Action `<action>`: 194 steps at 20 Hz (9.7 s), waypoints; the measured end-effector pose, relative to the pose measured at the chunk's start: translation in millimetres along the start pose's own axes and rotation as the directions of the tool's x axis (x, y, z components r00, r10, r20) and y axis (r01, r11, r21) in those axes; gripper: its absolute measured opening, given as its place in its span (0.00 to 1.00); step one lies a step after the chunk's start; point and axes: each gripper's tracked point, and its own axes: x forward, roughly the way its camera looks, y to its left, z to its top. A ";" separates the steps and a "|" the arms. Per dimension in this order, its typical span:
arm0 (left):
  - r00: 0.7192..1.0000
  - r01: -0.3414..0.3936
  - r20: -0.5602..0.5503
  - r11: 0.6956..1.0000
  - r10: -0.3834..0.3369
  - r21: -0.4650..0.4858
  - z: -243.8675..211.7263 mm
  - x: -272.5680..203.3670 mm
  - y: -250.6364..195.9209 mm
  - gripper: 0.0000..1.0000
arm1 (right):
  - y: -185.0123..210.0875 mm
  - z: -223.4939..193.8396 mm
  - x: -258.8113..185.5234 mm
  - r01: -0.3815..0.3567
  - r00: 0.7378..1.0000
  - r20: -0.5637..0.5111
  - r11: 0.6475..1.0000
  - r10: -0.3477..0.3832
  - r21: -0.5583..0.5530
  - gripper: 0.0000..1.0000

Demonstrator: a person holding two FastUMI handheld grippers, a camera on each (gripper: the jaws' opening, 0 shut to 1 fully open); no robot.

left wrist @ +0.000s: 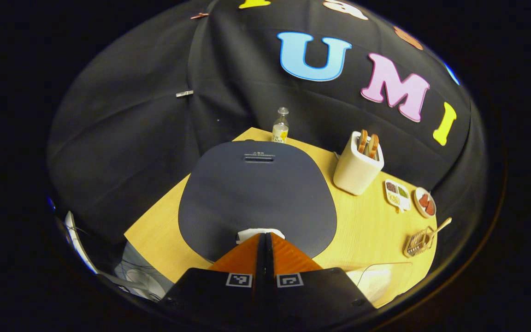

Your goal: Close the left gripper, press the button to open the rice cooker; take a wooden spoon from the chopstick holder with the right hand, scoop a spoonful of rice and pour it into the rice cooker, then put the wooden spoon back into the chopstick holder.

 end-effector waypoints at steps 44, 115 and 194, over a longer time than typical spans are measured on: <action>0.987 0.153 0.052 0.988 -0.154 0.018 5.0 2.6 3.1 0.05 | -49.4 -67.2 2.4 0.078 0.991 -0.119 0.993 -0.067 0.091 0.98; 0.749 0.192 0.596 0.956 -0.289 0.223 -26.6 -274.5 -85.5 0.95 | -112.2 -147.0 255.0 0.165 0.949 -0.315 0.865 -0.009 0.474 0.13; 0.728 0.188 0.674 0.982 -0.123 -0.025 -9.5 -296.3 88.7 0.95 | 495.0 -110.7 188.1 -0.566 0.791 -0.262 0.824 0.553 0.033 0.07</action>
